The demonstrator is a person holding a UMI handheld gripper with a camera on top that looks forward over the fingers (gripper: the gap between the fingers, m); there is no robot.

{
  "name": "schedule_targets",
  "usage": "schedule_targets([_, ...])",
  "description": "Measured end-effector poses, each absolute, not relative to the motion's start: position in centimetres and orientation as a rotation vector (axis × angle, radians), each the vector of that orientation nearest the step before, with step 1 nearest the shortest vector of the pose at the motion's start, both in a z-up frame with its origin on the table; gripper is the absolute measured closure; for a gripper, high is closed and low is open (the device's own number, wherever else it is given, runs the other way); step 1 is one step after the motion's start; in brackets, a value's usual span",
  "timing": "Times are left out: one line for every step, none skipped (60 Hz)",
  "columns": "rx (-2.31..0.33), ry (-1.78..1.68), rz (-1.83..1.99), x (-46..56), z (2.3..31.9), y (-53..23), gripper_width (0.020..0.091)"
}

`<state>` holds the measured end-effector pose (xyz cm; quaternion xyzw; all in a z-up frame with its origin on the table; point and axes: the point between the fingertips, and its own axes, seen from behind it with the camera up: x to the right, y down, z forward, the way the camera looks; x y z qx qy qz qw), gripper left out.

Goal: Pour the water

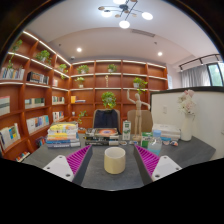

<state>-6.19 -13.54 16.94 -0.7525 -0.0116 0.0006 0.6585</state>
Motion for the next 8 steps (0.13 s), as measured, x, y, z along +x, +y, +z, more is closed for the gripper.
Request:
schedule_targets([-1.704,-0.031,0.0,-6.33,17.01,-13.6,0.0258])
schedule_targets([-1.703,-0.038,-0.001,-6.32,17.0,-13.54,0.0258])
schedule_targets([-1.703,-0.043,-0.003,-6.49,17.09,-13.59,0.0258])
schedule_targets([-1.703,-0.049,-0.006,-6.62,17.17,-13.61,0.0254])
schedule_targets([-1.702,-0.055,-0.009,-6.69,17.22,-13.66,0.0256])
schedule_targets([-1.699,-0.061,-0.01,-6.82,17.36,-13.68,0.0255])
schedule_targets([-1.697,-0.065,-0.01,-6.88,17.43,-13.69,0.0254])
schedule_targets([-1.696,-0.068,-0.011,-6.93,17.47,-13.69,0.0257])
